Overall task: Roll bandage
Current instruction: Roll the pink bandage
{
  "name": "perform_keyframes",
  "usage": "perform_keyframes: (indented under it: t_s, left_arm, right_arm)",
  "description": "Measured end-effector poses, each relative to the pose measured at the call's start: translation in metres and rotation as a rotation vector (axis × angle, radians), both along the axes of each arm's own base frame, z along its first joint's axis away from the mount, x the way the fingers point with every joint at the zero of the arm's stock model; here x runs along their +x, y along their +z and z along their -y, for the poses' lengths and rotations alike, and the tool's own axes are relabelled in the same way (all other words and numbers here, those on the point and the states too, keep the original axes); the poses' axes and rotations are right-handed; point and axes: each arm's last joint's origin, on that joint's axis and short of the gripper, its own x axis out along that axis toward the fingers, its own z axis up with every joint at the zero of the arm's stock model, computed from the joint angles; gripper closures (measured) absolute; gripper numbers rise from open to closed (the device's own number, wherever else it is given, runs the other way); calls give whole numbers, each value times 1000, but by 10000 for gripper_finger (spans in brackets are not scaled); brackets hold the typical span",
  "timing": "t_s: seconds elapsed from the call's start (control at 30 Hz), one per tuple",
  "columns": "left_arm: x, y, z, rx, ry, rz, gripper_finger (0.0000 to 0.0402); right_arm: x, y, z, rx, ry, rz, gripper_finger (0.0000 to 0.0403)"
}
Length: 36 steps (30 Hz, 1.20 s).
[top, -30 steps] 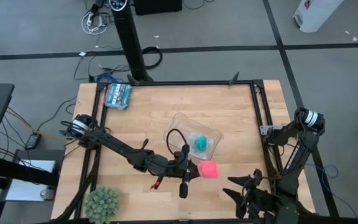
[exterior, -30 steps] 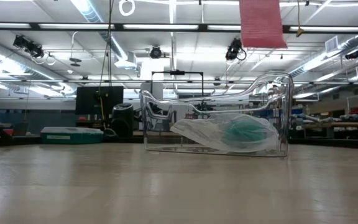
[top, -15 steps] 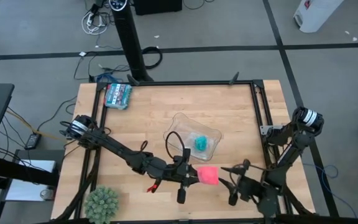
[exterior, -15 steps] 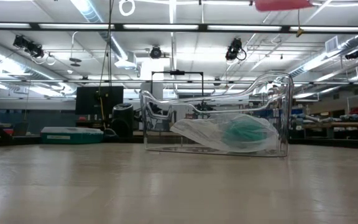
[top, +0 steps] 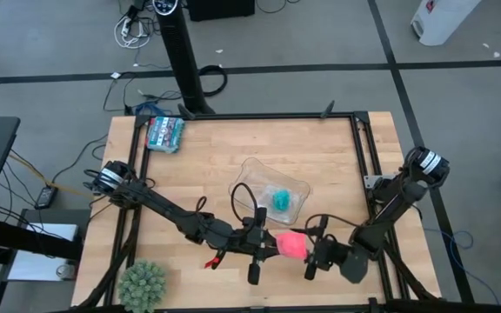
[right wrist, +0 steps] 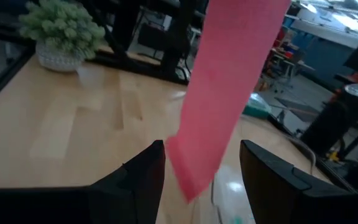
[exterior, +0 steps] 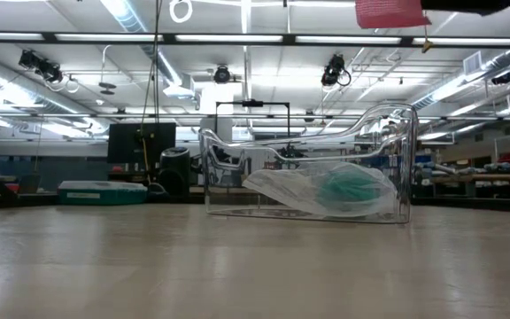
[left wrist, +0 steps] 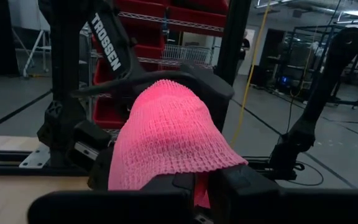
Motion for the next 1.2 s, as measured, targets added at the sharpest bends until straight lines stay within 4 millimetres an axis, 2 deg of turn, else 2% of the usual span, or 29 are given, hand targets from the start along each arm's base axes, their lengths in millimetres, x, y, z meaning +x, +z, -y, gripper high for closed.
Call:
perform_keyframes:
  t_s: [0.1, 0.2, 0.27, 0.37, 0.4, 0.53, 0.67, 0.97, 1.07, 1.2]
  left_arm:
    - [0, 0, 0, 0, 0, 0, 376]
    - [0, 0, 0, 0, -1, 1, 376]
    - [0, 0, 0, 0, -3, 1, 376]
    - [-1, 0, 2, 1, -7, 0, 376]
    - [-1, 0, 2, 1, -9, 0, 376]
    - [-2, 0, 5, 1, -15, -1, 376]
    - [-2, -1, 5, -13, -23, -8, 376]
    - [-2, -13, 5, -33, -18, -136, 375]
    - [-2, -17, 4, -17, 25, -171, 375]
    - [0, -22, -3, 8, 99, -216, 375]
  right_arm:
    - [7, 4, 3, 6, 32, 9, 209]
    - [14, 5, 9, 15, 34, 7, 238]
    - [17, 4, 12, 13, 32, 2, 284]
    - [19, 4, 14, -14, 49, -15, 373]
    - [19, 4, 14, -30, 53, -20, 387]
    - [19, 6, 15, -60, 27, -20, 397]
    - [14, 22, 21, -106, -38, 1, 401]
    - [-6, 89, 50, -190, -85, 74, 402]
    - [-15, 110, 57, -166, -26, 136, 403]
    - [-19, 132, 50, -136, 125, 210, 403]
